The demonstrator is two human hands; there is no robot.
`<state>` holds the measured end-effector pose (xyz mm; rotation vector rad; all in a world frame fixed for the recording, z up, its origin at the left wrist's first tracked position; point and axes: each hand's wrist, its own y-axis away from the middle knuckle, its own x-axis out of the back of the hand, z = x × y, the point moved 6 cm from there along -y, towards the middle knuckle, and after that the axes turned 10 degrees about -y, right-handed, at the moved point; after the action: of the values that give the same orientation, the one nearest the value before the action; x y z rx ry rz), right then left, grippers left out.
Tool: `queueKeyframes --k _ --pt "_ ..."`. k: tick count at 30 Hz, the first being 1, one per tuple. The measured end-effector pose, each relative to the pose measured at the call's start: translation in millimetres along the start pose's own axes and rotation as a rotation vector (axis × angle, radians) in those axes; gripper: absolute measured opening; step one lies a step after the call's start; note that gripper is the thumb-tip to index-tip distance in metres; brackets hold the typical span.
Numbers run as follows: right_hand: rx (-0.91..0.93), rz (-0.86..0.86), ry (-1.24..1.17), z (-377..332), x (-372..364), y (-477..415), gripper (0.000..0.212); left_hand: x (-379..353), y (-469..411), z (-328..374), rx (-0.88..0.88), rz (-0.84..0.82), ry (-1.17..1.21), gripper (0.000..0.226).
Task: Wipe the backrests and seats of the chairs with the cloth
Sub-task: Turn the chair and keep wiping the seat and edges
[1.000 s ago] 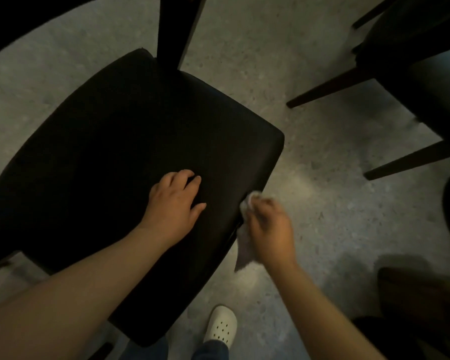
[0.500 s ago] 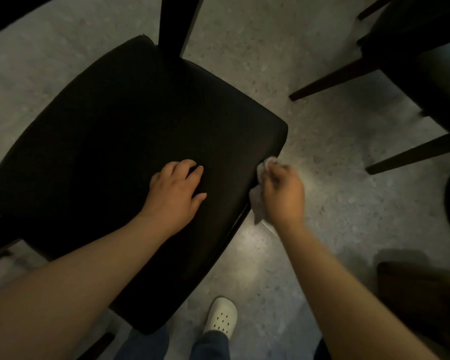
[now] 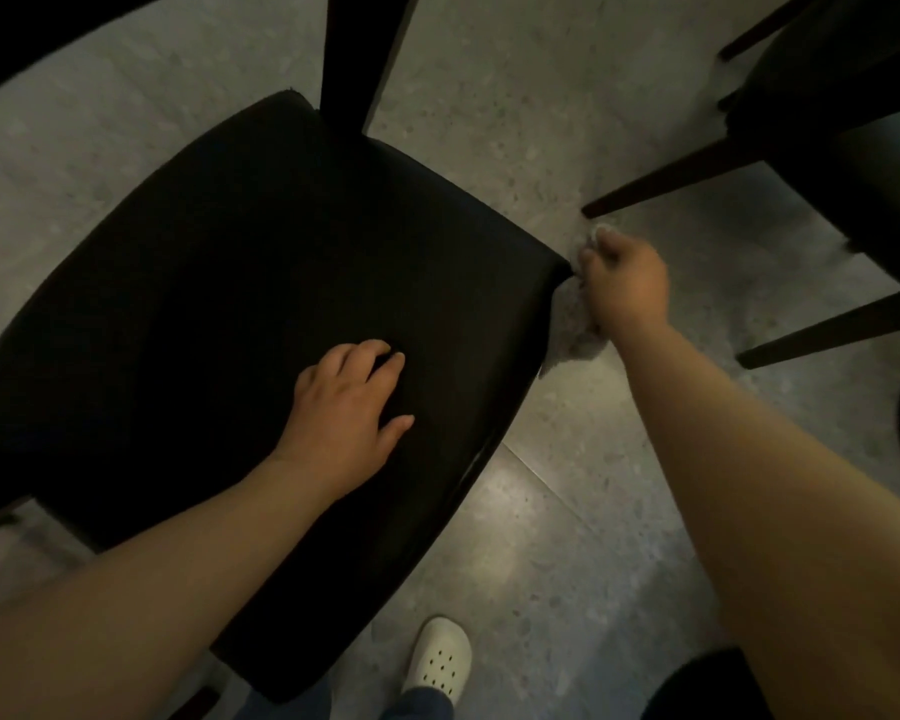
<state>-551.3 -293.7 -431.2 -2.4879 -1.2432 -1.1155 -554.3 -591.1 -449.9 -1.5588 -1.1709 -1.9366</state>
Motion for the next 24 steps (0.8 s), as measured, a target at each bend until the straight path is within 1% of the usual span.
queueKeyframes --k 2,3,7,8,11,12,14,16,18,21,22,24 --pt "0.011 -0.117 0.035 -0.7 -16.1 -7.1 0.034 -1.4 -0.4 -0.1 0.003 0.002 -0.012 0.071" --pt "0.024 -0.135 0.048 0.9 -21.3 -3.7 0.035 -1.2 -0.8 -0.2 0.005 0.003 -0.018 0.071" --pt "0.111 -0.045 0.043 11.1 -19.5 57.5 0.032 -1.1 -0.2 1.4 0.03 -0.007 -0.043 0.07" --pt "0.088 -0.066 0.02 17.4 -20.6 77.6 0.029 -0.8 0.2 1.8 0.034 -0.012 -0.047 0.07" --pt "-0.067 -0.225 -0.108 37.5 -22.7 127.3 0.019 0.6 -0.3 3.5 0.031 -0.024 -0.047 0.069" --pt "-0.058 -0.228 -0.13 38.7 -19.1 134.6 0.017 1.1 -0.2 4.1 0.03 -0.028 -0.046 0.069" --pt "0.012 -0.137 -0.139 30.9 -7.0 127.7 0.013 1.2 0.2 4.4 0.033 -0.034 -0.049 0.069" --pt "0.041 -0.037 -0.09 18.7 0.4 99.9 0.021 0.7 0.6 4.4 0.028 -0.033 -0.055 0.069" --pt "0.033 0.028 -0.022 9.3 0.0 63.0 0.029 0.4 0.9 3.7 0.024 -0.032 -0.055 0.069" --pt "0.011 0.035 0.002 1.9 -12.7 30.0 0.032 -1.6 0.2 2.9 0.02 -0.025 -0.051 0.069" --pt "0.001 0.022 -0.003 3.1 -20.1 34.5 0.034 -2.2 0.3 2.5 0.019 -0.022 -0.05 0.069" --pt "0.04 0.031 -0.047 6.6 -31.8 68.2 0.033 -2.2 1.1 2.8 0.012 -0.018 -0.046 0.069"
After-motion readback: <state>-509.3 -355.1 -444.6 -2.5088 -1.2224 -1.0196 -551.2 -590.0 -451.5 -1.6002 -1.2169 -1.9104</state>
